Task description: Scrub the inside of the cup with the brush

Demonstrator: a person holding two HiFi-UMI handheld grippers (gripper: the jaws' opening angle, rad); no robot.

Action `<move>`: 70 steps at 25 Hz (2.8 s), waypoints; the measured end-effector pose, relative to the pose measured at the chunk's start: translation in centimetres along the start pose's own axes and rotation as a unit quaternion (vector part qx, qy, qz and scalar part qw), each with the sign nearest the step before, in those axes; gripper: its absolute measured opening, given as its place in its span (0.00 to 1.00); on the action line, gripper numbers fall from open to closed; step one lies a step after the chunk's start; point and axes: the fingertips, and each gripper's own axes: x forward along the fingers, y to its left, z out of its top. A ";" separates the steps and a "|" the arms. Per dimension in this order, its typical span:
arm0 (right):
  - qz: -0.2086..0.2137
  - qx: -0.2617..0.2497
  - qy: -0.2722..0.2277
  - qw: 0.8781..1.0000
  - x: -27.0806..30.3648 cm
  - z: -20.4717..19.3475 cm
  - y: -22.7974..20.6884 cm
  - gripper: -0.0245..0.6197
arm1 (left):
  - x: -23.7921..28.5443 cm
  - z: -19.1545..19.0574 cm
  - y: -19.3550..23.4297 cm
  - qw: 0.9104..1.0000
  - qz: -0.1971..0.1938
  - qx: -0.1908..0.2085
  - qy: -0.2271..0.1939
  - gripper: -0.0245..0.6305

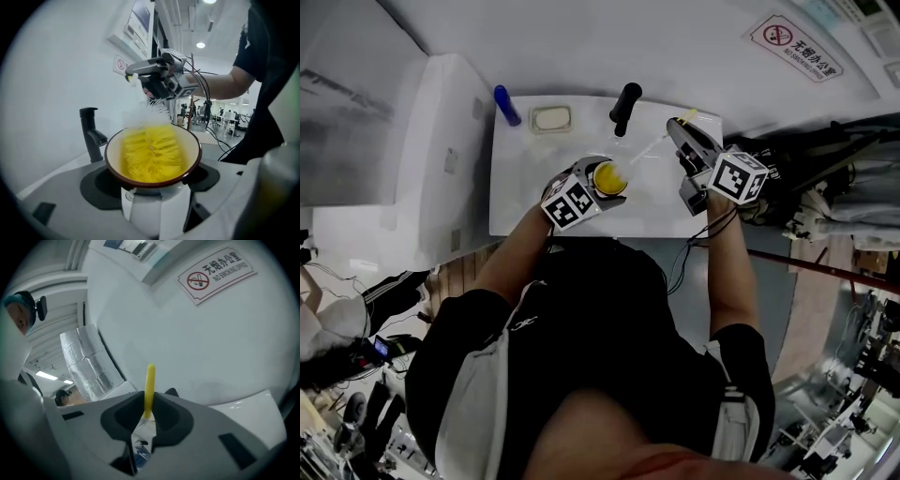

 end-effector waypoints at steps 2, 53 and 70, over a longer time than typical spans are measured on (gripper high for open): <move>0.005 0.018 0.002 1.000 -1.2 -0.5 0.0 0.12 | -0.1 -0.5 0.5 1.000 0.003 -0.020 0.002 0.63; 0.067 -0.098 0.006 0.993 0.2 -0.8 4.3 0.12 | 0.4 0.2 -4.1 0.994 -0.030 0.080 0.064 0.63; 0.113 -0.149 0.099 0.977 -5.9 -5.9 8.2 0.12 | -0.2 -2.3 0.9 0.996 0.011 -0.004 0.090 0.63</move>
